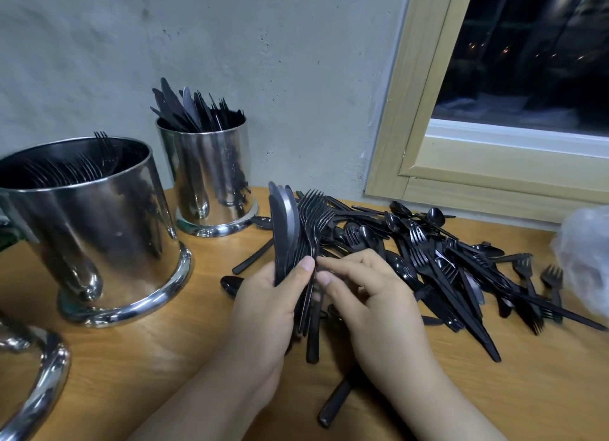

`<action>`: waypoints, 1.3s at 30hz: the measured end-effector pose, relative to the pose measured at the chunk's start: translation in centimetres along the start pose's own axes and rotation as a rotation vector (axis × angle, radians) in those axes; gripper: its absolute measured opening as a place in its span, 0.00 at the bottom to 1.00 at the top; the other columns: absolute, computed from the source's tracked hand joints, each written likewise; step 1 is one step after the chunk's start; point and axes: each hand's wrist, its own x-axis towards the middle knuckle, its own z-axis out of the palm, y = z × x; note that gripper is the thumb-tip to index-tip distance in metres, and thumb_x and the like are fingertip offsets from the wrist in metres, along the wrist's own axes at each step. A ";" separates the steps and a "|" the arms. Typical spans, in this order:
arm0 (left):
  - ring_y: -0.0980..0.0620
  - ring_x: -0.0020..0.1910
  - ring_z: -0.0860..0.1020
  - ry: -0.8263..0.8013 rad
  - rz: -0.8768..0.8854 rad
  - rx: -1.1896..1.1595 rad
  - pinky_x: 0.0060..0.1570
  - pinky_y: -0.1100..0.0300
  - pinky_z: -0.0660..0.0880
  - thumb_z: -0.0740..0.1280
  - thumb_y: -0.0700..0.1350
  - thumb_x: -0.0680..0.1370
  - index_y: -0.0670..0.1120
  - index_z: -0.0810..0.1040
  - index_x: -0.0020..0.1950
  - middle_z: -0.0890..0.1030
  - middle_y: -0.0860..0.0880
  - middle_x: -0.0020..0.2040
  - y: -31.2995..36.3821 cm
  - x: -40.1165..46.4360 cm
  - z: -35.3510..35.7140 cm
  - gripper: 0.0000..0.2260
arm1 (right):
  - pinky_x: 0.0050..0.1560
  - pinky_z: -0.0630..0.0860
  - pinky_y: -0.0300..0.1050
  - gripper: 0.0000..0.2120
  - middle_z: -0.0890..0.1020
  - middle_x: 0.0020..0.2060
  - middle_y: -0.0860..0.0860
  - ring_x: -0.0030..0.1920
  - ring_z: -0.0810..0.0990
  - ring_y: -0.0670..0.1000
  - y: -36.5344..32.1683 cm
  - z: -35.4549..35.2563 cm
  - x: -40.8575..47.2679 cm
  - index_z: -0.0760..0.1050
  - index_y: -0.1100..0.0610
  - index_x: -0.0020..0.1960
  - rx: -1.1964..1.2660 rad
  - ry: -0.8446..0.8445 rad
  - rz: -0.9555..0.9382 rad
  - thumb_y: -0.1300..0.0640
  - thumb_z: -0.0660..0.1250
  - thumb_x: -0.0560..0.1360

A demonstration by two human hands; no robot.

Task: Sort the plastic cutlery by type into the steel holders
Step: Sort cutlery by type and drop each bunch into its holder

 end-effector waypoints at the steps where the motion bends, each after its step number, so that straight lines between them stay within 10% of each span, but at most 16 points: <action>1: 0.42 0.44 0.85 -0.017 -0.005 0.016 0.43 0.52 0.82 0.67 0.48 0.82 0.45 0.85 0.49 0.86 0.42 0.45 0.0 0.0 0.0 0.10 | 0.44 0.71 0.26 0.07 0.79 0.41 0.43 0.45 0.81 0.40 -0.1 -0.1 0.0 0.86 0.52 0.52 0.040 0.005 0.011 0.61 0.72 0.77; 5: 0.51 0.25 0.72 -0.107 -0.066 -0.005 0.25 0.61 0.67 0.67 0.49 0.82 0.40 0.79 0.44 0.76 0.42 0.33 0.3 -0.4 0.0 0.13 | 0.42 0.75 0.39 0.05 0.82 0.38 0.48 0.39 0.81 0.49 0.1 -0.4 0.3 0.81 0.48 0.42 0.138 0.039 0.106 0.57 0.73 0.76; 12: 0.54 0.25 0.65 -0.425 -0.264 -0.235 0.28 0.60 0.65 0.70 0.47 0.81 0.42 0.76 0.46 0.76 0.46 0.39 0.7 -0.6 0.0 0.10 | 0.34 0.68 0.45 0.24 0.76 0.32 0.51 0.32 0.71 0.50 0.3 -1.7 1.5 0.72 0.50 0.62 0.701 0.070 0.395 0.52 0.75 0.69; 18: 0.56 0.25 0.64 -0.542 -0.347 -0.294 0.23 0.64 0.65 0.69 0.47 0.81 0.45 0.81 0.44 0.75 0.47 0.40 0.8 -0.6 -0.3 0.08 | 0.27 0.62 0.38 0.19 0.70 0.29 0.50 0.28 0.65 0.47 0.9 -2.4 1.7 0.77 0.65 0.56 0.821 -0.076 0.341 0.55 0.74 0.71; 28: 0.54 0.21 0.67 -0.403 -0.358 -0.190 0.18 0.65 0.61 0.68 0.47 0.79 0.38 0.80 0.55 0.80 0.41 0.42 0.6 -0.6 0.0 0.13 | 0.28 0.59 0.44 0.13 0.65 0.25 0.53 0.26 0.62 0.50 1.4 -3.2 1.8 0.71 0.56 0.37 0.726 0.040 0.374 0.55 0.68 0.79; 39: 0.56 0.22 0.63 -0.263 -0.180 0.023 0.20 0.65 0.58 0.64 0.50 0.84 0.47 0.82 0.57 0.86 0.42 0.46 0.6 -1.0 1.0 0.10 | 0.37 0.71 0.56 0.11 0.75 0.27 0.52 0.29 0.72 0.54 2.0 -3.6 1.7 0.78 0.55 0.45 0.233 0.197 0.176 0.48 0.67 0.80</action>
